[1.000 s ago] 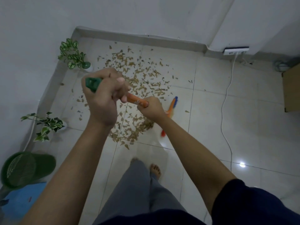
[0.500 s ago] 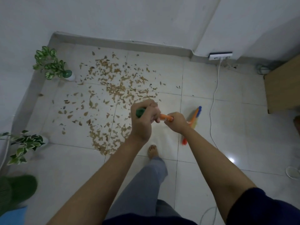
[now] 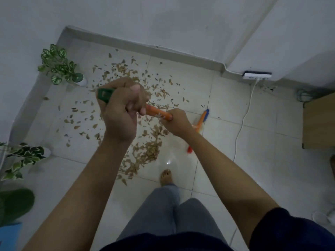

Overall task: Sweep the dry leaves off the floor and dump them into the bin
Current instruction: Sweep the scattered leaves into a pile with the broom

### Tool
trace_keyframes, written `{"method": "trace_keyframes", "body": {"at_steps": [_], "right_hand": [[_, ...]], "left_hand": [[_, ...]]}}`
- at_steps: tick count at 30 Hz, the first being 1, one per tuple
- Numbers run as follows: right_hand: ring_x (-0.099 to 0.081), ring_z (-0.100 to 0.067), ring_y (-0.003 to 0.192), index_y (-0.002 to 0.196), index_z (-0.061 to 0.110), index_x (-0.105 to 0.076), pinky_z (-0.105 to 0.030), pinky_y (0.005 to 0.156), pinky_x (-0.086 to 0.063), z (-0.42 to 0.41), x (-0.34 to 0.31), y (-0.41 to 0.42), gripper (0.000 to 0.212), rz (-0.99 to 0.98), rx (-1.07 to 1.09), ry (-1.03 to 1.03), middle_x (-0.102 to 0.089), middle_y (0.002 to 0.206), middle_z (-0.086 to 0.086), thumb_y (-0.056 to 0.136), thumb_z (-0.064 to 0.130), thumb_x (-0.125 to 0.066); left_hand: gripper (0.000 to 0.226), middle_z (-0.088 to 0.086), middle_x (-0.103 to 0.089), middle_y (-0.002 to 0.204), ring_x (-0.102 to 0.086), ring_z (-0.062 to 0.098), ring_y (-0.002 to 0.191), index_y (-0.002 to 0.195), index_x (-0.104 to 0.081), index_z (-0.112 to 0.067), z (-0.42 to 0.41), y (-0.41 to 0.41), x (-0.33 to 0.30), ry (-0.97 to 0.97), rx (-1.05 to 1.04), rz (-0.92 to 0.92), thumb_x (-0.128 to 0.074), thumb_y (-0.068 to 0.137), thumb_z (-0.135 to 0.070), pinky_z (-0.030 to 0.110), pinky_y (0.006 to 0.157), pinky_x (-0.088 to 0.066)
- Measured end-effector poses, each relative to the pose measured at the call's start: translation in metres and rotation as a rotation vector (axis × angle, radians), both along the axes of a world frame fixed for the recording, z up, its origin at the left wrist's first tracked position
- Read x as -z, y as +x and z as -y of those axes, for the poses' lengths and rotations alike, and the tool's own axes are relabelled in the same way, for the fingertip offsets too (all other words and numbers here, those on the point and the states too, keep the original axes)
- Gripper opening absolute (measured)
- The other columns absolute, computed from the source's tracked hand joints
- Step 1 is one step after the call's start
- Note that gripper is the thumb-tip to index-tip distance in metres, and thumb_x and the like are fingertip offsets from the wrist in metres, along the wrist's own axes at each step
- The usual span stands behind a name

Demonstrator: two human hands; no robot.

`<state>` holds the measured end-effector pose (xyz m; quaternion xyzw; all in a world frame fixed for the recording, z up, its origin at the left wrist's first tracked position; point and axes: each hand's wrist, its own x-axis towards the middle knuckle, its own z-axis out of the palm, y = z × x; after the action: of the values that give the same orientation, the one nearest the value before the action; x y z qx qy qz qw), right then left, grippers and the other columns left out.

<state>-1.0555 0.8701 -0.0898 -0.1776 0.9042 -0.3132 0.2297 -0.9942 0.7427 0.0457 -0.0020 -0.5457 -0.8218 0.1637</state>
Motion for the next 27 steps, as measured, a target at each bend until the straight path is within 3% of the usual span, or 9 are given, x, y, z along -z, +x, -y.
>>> {"method": "trace_keyframes", "body": {"at_steps": [5, 7, 10, 12, 14, 17, 21, 25, 27], "right_hand": [[-0.046, -0.021, 0.060, 0.051, 0.014, -0.039, -0.027, 0.057, -0.029, -0.063, 0.003, -0.031, 0.038, -0.027, 0.033, 0.213, -0.046, 0.055, -0.005, 0.085, 0.018, -0.055], [-0.047, -0.021, 0.063, 0.051, 0.016, -0.038, -0.026, 0.060, -0.030, -0.093, 0.018, -0.041, 0.039, 0.016, 0.055, 0.275, -0.048, 0.058, -0.005, 0.086, 0.019, -0.056], [-0.047, -0.023, 0.068, 0.050, 0.022, -0.034, -0.028, 0.062, -0.030, -0.125, 0.047, -0.053, 0.042, 0.129, 0.044, 0.349, -0.048, 0.061, -0.005, 0.085, 0.021, -0.058], [-0.046, -0.022, 0.070, 0.051, 0.022, -0.033, -0.027, 0.062, -0.029, -0.131, 0.064, -0.058, 0.040, 0.160, 0.019, 0.379, -0.049, 0.066, -0.007, 0.084, 0.025, -0.055], [-0.045, -0.021, 0.070, 0.051, 0.021, -0.031, -0.027, 0.058, -0.026, -0.124, 0.075, -0.065, 0.040, 0.160, 0.019, 0.379, -0.043, 0.058, 0.000, 0.084, 0.022, -0.053], [-0.043, -0.020, 0.067, 0.051, 0.019, -0.030, -0.026, 0.060, -0.027, -0.094, 0.085, -0.078, 0.043, 0.163, -0.032, 0.363, -0.035, 0.055, 0.005, 0.088, 0.014, -0.052], [-0.031, -0.013, 0.049, 0.051, 0.018, -0.029, -0.028, 0.053, -0.027, -0.037, 0.087, -0.090, 0.044, 0.215, -0.149, 0.288, -0.034, 0.052, 0.001, 0.090, 0.012, -0.047], [-0.030, -0.013, 0.048, 0.050, 0.018, -0.027, -0.028, 0.052, -0.025, 0.018, 0.067, -0.102, 0.044, 0.141, -0.336, 0.200, -0.032, 0.051, 0.002, 0.090, 0.012, -0.046], [-0.027, -0.009, 0.045, 0.049, 0.018, -0.025, -0.027, 0.048, -0.023, 0.035, 0.050, -0.111, 0.046, 0.058, -0.392, 0.134, -0.031, 0.049, 0.003, 0.089, 0.013, -0.047]], "left_hand": [[0.032, -0.012, -0.044, 0.043, -0.046, 0.012, 0.044, 0.043, -0.049, -0.027, -0.042, -0.019, 0.018, -0.027, 0.073, 0.082, -0.049, 0.074, -0.018, 0.026, 0.056, -0.039], [0.029, -0.004, -0.047, 0.047, -0.046, 0.025, 0.050, 0.046, -0.053, -0.028, -0.062, -0.023, 0.033, -0.095, 0.141, 0.142, -0.049, 0.074, -0.021, 0.035, 0.060, -0.040], [0.027, 0.022, -0.041, 0.052, -0.044, 0.047, 0.058, 0.047, -0.051, -0.029, -0.090, -0.029, 0.056, -0.141, 0.203, 0.242, -0.051, 0.074, -0.022, 0.048, 0.060, -0.038], [0.027, 0.024, -0.036, 0.051, -0.043, 0.051, 0.058, 0.048, -0.048, -0.030, -0.103, -0.032, 0.067, -0.141, 0.190, 0.279, -0.052, 0.074, -0.022, 0.051, 0.058, -0.036], [0.029, 0.026, -0.034, 0.052, -0.043, 0.051, 0.056, 0.046, -0.043, -0.022, -0.105, -0.038, 0.076, -0.144, 0.133, 0.313, -0.051, 0.074, -0.021, 0.046, 0.058, -0.039], [0.030, 0.026, -0.033, 0.049, -0.040, 0.048, 0.055, 0.042, -0.044, -0.024, -0.090, -0.048, 0.083, -0.110, 0.002, 0.382, -0.049, 0.072, -0.021, 0.035, 0.061, -0.042], [0.033, 0.019, -0.029, 0.046, -0.043, 0.030, 0.048, 0.042, -0.035, -0.014, -0.064, -0.052, 0.080, -0.112, -0.188, 0.368, -0.047, 0.073, -0.020, 0.028, 0.059, -0.041], [0.032, -0.003, -0.036, 0.040, -0.040, 0.021, 0.042, 0.040, -0.035, -0.009, -0.039, -0.061, 0.057, -0.137, -0.391, 0.299, -0.048, 0.067, -0.018, 0.023, 0.052, -0.035], [0.028, -0.008, -0.037, 0.038, -0.040, 0.015, 0.039, 0.038, -0.038, -0.016, -0.030, -0.071, 0.038, -0.127, -0.489, 0.209, -0.047, 0.064, -0.016, 0.026, 0.051, -0.028]]}}
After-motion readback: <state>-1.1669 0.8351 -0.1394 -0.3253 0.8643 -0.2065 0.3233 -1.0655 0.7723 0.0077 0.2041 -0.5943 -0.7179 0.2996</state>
